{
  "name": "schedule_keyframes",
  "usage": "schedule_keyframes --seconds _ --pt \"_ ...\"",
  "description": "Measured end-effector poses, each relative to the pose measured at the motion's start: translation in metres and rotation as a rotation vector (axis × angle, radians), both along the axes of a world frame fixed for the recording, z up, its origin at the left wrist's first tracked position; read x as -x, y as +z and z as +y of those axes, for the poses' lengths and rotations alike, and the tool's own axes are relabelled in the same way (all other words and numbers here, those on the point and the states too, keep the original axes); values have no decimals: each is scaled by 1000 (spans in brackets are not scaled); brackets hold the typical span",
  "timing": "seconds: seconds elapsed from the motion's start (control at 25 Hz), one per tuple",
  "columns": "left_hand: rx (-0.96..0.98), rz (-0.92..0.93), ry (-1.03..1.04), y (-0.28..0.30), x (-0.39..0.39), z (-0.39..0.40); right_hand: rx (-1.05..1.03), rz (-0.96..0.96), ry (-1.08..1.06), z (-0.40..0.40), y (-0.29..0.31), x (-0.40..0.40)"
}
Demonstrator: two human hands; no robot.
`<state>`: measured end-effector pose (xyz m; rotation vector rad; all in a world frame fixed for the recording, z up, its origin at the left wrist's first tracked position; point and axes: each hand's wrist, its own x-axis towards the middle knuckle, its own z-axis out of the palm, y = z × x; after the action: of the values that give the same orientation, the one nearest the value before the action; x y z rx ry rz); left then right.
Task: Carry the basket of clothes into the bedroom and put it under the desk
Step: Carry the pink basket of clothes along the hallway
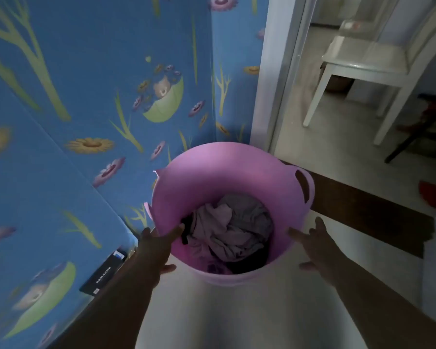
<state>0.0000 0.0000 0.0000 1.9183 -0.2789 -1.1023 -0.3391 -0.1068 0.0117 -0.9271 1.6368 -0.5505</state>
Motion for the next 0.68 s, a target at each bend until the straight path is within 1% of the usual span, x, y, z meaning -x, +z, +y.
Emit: schedule_keyframes --seconds 0.2,0.56,0.68 --pt "103 85 -21 -28 -18 -9 70 -187 69 -20 -27 -6" --pt "162 91 -102 -55 -42 -14 56 -330 39 -34 -53 -2" --pt "177 135 -91 -67 -45 -13 26 -372 59 -35 -56 4"
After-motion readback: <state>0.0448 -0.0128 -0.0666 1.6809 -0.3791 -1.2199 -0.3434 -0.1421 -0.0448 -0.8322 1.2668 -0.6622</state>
